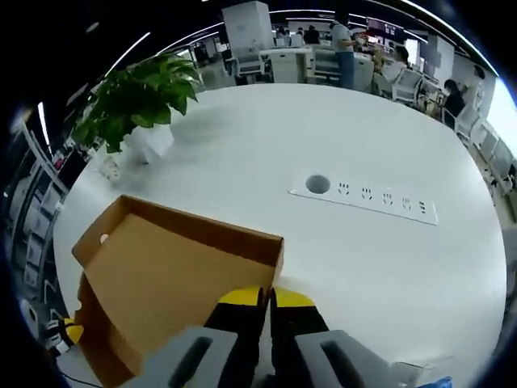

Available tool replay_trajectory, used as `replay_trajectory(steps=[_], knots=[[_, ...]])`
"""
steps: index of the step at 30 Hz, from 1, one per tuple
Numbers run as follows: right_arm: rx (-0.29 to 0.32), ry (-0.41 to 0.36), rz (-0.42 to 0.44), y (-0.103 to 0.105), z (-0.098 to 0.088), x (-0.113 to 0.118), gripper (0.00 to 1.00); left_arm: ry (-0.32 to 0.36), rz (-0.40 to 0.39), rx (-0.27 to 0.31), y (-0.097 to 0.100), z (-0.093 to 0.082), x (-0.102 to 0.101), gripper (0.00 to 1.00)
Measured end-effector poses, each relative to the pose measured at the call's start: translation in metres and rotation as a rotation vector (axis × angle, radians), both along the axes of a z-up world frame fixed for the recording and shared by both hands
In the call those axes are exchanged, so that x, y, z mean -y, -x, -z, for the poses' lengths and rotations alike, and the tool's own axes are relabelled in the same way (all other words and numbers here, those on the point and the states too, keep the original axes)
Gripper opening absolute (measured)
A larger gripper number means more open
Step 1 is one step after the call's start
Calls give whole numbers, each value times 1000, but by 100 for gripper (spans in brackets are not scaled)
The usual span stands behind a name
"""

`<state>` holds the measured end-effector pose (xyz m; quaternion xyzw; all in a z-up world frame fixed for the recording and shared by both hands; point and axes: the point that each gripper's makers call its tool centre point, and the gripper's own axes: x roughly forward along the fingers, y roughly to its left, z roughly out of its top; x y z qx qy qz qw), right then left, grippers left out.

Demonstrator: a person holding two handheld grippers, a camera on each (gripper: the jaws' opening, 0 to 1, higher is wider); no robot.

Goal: Operate the shoe box by opening the lid, removing the specified soft item, and placing it in the target area until the item is outside and the box remains undamaged.

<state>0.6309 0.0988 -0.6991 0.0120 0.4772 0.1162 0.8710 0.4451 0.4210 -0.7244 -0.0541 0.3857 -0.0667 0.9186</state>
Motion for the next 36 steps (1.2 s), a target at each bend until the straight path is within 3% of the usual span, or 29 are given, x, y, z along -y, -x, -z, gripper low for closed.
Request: replay_trajectory(steps=[18,36], knots=[[94,-24,-4,2,-28,-4,0,-4,0,-2,1,0,-2,2],[237,-105,-7,5,-62,-11,0,6,-5,-1,0,-1,-4,2]])
